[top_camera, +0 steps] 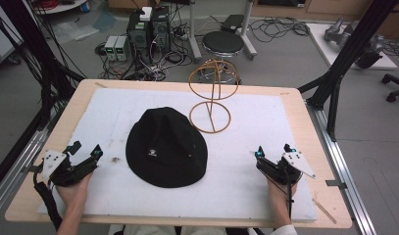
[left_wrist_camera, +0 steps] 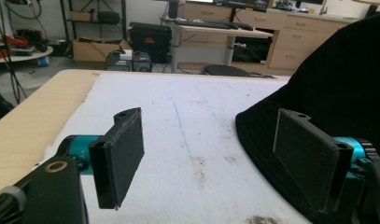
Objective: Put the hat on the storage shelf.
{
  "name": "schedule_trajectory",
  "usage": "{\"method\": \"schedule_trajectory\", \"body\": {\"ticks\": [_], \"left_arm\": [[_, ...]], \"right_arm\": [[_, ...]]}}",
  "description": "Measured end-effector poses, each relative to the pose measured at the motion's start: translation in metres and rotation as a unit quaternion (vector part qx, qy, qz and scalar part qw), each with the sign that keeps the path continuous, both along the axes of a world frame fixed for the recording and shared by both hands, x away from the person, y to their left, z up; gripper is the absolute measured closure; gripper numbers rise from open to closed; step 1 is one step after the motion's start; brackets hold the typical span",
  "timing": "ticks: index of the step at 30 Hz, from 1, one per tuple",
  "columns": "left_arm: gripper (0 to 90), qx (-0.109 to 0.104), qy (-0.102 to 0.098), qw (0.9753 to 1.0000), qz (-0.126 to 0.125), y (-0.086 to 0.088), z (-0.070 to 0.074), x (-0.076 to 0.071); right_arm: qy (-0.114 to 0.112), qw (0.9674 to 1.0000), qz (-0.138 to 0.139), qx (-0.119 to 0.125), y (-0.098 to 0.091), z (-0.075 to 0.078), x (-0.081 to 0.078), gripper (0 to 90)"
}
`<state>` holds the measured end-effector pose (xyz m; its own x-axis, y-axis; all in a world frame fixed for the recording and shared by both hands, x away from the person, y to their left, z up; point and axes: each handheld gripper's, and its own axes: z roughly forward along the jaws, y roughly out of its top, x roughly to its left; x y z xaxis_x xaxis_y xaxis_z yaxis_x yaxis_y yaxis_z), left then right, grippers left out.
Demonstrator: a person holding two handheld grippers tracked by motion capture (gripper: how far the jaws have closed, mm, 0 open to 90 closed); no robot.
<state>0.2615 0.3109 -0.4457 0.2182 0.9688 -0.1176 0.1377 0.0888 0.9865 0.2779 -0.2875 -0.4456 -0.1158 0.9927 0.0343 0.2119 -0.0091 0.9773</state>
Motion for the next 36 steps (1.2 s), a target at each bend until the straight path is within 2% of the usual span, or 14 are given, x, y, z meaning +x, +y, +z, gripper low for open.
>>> {"method": "schedule_trajectory", "body": {"ticks": [6,16,31,36], "left_arm": [[24.4,-0.004,-0.001,1.0000,0.000,-0.0013,-0.0002,0.0024],[24.4,0.005,0.001,1.0000,0.001,-0.0027,-0.0001,0.0026],[23.7,-0.007,0.002,1.0000,-0.003,-0.0017,0.0008,0.0028],[23.2,0.001,-0.005,0.9999,-0.013,-0.0062,0.0060,0.0030]], "right_arm": [[0.002,1.0000,-0.001,0.005,-0.0016,-0.0006,-0.0018,6.8],[0.000,1.0000,-0.002,0.007,-0.0040,-0.0010,-0.0024,6.8],[0.001,0.9999,-0.001,0.010,-0.0037,-0.0011,-0.0021,6.8],[0.002,1.0000,0.001,0.009,-0.0038,-0.0014,-0.0016,6.8]]}}
